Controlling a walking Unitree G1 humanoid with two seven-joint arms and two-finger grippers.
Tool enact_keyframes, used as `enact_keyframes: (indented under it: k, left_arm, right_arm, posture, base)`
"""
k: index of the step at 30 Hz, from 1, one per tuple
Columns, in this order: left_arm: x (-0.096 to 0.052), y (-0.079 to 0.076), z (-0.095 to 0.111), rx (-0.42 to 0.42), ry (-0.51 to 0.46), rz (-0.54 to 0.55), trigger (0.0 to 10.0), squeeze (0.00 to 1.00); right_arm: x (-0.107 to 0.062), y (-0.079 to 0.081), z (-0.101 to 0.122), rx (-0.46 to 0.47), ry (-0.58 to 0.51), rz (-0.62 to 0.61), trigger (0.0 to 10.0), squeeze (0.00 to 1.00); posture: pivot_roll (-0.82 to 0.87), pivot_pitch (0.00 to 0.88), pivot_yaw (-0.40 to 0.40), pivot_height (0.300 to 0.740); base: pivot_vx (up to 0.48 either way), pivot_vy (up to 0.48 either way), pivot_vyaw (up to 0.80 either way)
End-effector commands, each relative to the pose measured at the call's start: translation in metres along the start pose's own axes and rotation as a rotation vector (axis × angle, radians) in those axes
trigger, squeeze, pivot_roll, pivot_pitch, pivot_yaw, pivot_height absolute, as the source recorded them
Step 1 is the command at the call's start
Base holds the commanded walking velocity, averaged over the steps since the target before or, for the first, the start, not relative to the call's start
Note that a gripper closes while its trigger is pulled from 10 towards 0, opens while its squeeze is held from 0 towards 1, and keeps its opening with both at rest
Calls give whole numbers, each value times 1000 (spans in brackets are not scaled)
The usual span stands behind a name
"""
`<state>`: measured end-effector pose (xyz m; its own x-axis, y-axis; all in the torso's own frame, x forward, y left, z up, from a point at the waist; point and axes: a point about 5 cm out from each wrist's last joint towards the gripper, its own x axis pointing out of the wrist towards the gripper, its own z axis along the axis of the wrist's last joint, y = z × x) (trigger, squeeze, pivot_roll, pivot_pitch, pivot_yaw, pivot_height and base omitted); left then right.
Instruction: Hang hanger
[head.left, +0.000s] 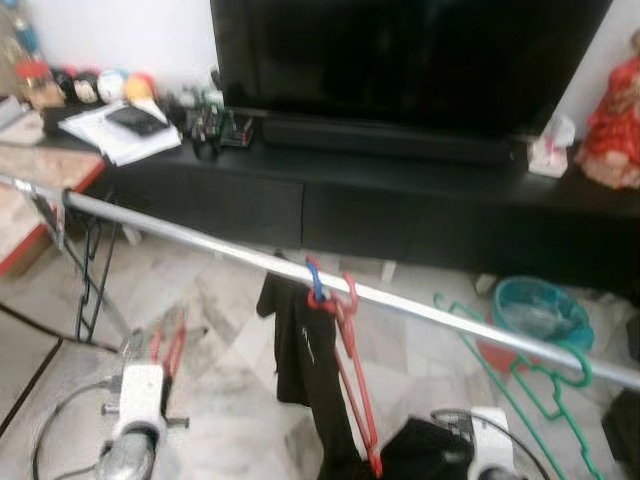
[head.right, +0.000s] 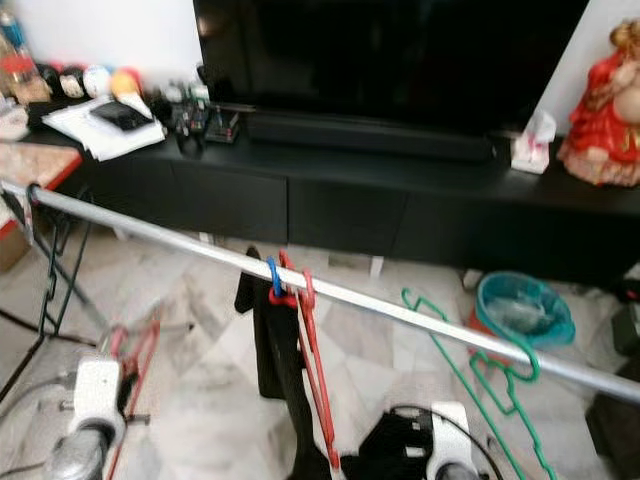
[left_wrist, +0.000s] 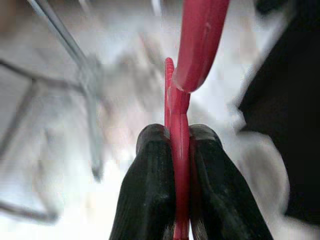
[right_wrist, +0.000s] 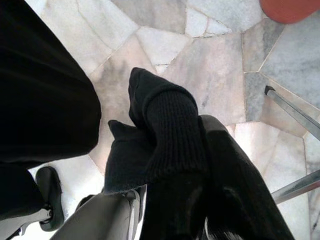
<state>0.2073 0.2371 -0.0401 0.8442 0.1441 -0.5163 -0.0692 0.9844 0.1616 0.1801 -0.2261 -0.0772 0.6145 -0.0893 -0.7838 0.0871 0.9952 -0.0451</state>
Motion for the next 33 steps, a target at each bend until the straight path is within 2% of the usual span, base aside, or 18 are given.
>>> enact_keyframes:
  k: [1, 2, 3, 7, 11, 23, 33]
  left_arm:
    - [-1, -6, -11, 24, 77, -34, 10000, 0]
    - [-2, -7, -17, 9, 106, -34, 10000, 0]
    - [-6, -7, -30, 3, 176, -23, 10000, 0]
    - [-12, -12, -46, 26, 256, -58, 10000, 0]
    - [-12, -10, -46, -7, 263, -31, 10000, 0]
    - [-15, -13, -54, 38, 319, -51, 10000, 0]
    - [-22, -13, -65, 27, 353, -40, 10000, 0]
  right_arm:
    - [0, -3, 4, 11, -19, -13, 10000, 0]
    - [0, -2, 4, 11, -19, -13, 10000, 0]
    - [0, -2, 4, 14, -21, -19, 10000, 0]
    - [0, -1, 3, 23, -24, -23, 10000, 0]
    - [0, -1, 2, 24, -21, -24, 10000, 0]
    - [0, -2, 1, 22, -19, -38, 10000, 0]
    - [-1, -2, -1, 26, -17, -41, 10000, 0]
  posture:
    - [14, 0, -33, 740]
    - [14, 0, -33, 740]
    - [4, 0, -23, 740]
    - [-2, 0, -13, 740]
    - [0, 0, -10, 740]
    - [-16, 0, -2, 740]
    - [-8, 0, -10, 740]
  base:
    - [0, 0, 0]
    - [0, 0, 0]
    - [0, 0, 0]
    - [0, 0, 0]
    - [0, 0, 0]
    - [0, 0, 0]
    - [-261, 0, 0]
